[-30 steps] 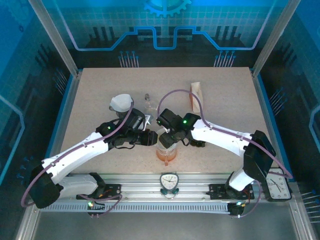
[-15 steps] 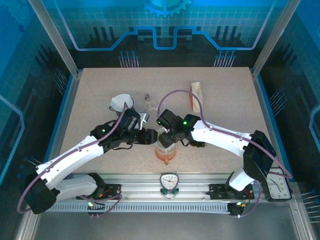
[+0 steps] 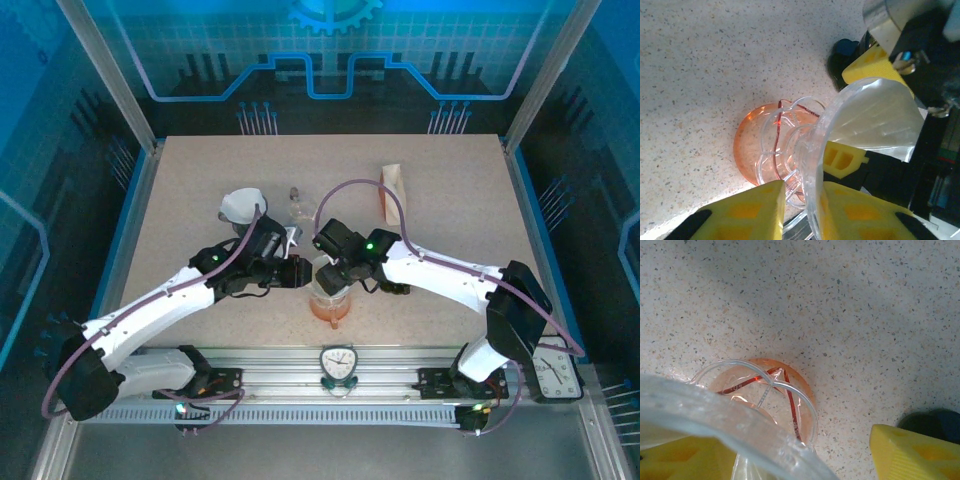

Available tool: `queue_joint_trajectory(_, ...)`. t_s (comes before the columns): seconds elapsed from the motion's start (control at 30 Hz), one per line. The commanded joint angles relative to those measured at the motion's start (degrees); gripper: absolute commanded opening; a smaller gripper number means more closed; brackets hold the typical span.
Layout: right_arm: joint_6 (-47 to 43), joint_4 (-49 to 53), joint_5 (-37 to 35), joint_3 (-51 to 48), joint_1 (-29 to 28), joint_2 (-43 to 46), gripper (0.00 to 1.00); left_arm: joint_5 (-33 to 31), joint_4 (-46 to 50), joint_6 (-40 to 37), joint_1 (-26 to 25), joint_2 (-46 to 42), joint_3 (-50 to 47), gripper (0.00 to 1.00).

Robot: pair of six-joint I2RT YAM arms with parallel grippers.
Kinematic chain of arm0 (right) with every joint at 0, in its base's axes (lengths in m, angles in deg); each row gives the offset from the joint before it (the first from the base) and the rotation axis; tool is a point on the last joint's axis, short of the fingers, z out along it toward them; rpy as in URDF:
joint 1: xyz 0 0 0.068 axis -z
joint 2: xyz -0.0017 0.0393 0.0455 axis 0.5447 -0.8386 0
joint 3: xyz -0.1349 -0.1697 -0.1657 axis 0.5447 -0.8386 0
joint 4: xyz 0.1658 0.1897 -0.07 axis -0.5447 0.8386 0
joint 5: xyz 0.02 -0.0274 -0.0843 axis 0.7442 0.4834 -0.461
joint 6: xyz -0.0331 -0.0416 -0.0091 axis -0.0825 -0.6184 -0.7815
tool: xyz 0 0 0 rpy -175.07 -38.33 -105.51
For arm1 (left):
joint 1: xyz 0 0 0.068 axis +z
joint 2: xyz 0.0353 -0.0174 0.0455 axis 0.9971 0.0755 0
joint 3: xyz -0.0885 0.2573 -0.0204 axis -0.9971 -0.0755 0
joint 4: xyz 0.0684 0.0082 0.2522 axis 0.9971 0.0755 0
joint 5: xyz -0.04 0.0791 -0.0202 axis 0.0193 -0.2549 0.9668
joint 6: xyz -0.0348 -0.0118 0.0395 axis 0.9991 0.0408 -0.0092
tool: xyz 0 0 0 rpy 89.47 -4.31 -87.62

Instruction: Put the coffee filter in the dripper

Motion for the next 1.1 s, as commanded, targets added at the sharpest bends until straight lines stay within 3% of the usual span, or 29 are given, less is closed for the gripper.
queue_joint_trajectory(0.0,0.61,0.59,-2.09,-1.77,-0.97,-0.27,0.71,1.56,0.84,-0.31,0.5,0.42,-0.92,0.21)
queue_joint_trajectory(0.47,1.37,1.26,-2.82,-1.02,0.29,6.23,0.73,2.01,0.83,-0.03,0.45,0.36,-1.48,0.16)
queue_joint_trajectory(1.07,1.96,1.19,-3.26,-2.83,0.51,4.82,0.73,1.83,0.45,0.45,0.45,-0.19,-1.98,0.2)
